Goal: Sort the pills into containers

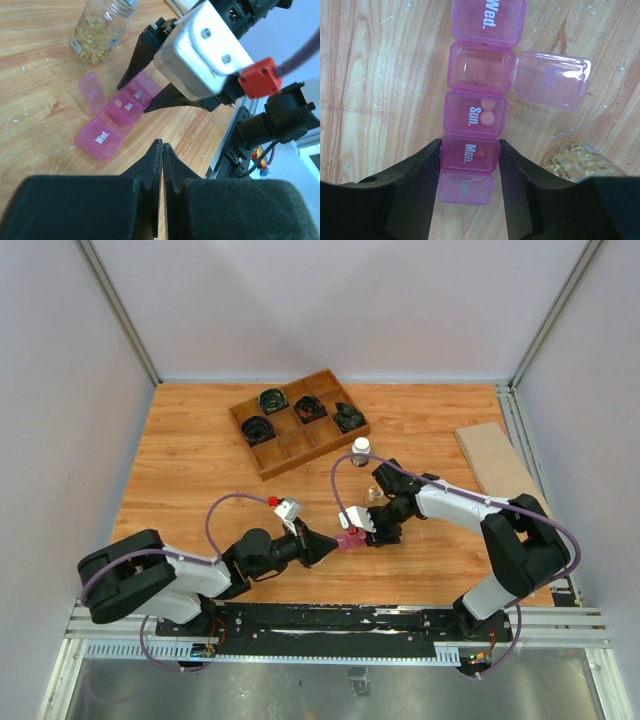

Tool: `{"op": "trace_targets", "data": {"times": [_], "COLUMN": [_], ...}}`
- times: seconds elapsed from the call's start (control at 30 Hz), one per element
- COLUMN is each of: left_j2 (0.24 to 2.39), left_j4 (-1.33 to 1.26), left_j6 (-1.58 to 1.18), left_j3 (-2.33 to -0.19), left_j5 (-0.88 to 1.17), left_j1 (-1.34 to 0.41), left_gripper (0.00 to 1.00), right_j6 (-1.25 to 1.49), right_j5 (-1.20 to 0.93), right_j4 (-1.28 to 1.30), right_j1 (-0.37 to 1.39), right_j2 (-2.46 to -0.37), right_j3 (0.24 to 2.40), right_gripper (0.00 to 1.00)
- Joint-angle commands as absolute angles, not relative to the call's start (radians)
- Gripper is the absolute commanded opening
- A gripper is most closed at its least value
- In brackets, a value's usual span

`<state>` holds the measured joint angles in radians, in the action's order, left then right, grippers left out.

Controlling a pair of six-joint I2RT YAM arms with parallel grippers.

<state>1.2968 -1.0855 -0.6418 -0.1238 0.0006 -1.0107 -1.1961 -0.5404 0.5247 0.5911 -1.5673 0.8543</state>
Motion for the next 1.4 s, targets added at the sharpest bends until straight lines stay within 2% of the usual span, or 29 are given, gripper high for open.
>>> {"op": "trace_targets", "data": {"times": [0.0, 0.5, 0.87, 1.2, 1.37], "left_j2": [1.405, 1.489, 1.678, 1.457, 1.435], "left_j4": [-1.179, -0.912, -0.881, -0.876, -0.865], "left_j6": [-0.655, -0.671, -0.791, -0.738, -0.731], "left_j3": [-0.192, -0.323, -0.320, -0.301, -0.323], "left_j5": [0.025, -0.063, -0.140, -0.054, 0.007], "left_j1": [-0.987, -0.969, -0.968, -0.969, -0.969], "left_gripper": [0.02, 0.00, 0.00, 0.00, 0.00], "right_j6": [-1.175, -1.173, -1.171, -1.166, -1.164], "right_j5": [-0.535, -0.538, -0.535, -0.539, -0.541], "right_j4": [0.531, 0.537, 0.543, 0.549, 0.551], "right_j1": [0.607, 0.606, 0.606, 0.607, 0.606], "right_j2": [-1.578, -1.585, -1.580, -1.583, -1.583], "right_j3": [0.874, 0.878, 0.879, 0.884, 0.885], "right_gripper": [0.49, 0.47, 0.47, 0.47, 0.47]}}
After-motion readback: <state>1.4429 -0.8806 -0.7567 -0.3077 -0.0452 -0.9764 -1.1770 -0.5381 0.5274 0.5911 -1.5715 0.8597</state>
